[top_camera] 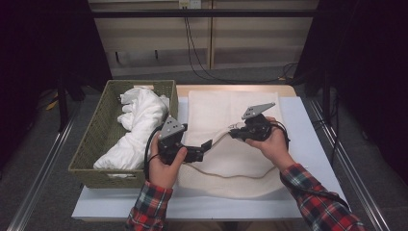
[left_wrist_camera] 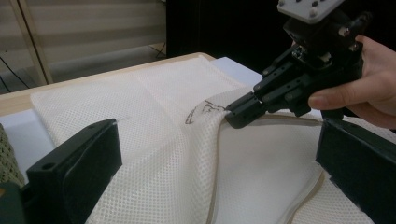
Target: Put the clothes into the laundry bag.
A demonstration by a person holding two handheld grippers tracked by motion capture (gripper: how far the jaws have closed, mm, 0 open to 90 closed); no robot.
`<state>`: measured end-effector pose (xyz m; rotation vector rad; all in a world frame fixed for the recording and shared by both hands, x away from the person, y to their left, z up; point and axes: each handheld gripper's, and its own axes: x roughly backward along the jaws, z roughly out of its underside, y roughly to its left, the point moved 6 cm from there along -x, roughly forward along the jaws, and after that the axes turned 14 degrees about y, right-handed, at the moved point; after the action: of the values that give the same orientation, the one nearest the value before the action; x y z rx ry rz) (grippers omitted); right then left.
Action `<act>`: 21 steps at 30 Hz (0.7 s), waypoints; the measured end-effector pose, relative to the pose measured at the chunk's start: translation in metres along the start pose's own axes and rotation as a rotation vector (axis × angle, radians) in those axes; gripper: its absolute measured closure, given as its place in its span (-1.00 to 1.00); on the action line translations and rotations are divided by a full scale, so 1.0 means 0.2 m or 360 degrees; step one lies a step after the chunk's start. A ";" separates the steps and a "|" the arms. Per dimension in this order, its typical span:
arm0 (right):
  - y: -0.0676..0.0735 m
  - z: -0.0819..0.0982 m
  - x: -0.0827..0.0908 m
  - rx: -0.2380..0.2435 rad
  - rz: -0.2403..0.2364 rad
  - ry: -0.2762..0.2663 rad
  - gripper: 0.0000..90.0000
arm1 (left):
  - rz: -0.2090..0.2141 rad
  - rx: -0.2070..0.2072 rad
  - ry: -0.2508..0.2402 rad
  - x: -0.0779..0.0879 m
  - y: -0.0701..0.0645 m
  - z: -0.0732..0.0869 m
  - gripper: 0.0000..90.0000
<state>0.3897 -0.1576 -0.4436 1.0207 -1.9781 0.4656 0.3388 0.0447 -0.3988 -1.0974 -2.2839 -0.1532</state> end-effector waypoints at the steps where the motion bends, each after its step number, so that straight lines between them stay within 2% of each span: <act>1: 0.00 0.00 0.00 0.0000 0.0000 0.0000 0.98 | 0.0000 0.0000 0.0000 0.00 0.00 0.00 -1.00; 5: -0.03 -0.05 0.02 -0.0034 -0.0018 -0.0036 0.98 | -0.0003 0.0002 -0.0002 0.00 0.00 0.00 -1.00; 8: -0.05 -0.07 0.02 -0.0039 -0.0014 -0.0028 0.98 | -0.0008 0.0009 0.0002 -0.01 0.00 0.00 -1.00; 10: -0.06 -0.09 0.02 -0.0045 -0.0018 -0.0036 0.98 | -0.0007 0.0001 0.0023 -0.01 0.00 0.01 -1.00; 18: -0.08 -0.13 0.03 -0.0052 0.0000 -0.0032 0.98 | -0.0003 0.0012 0.0018 -0.01 0.01 0.02 -1.00; 21: -0.10 -0.17 0.05 -0.0065 -0.0001 -0.0063 0.98 | -0.0003 0.0007 0.0015 -0.01 0.01 0.02 -1.00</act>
<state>0.4189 -0.1528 -0.4166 1.0120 -2.0141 0.4063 0.3398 0.0458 -0.4033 -1.0904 -2.2758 -0.1536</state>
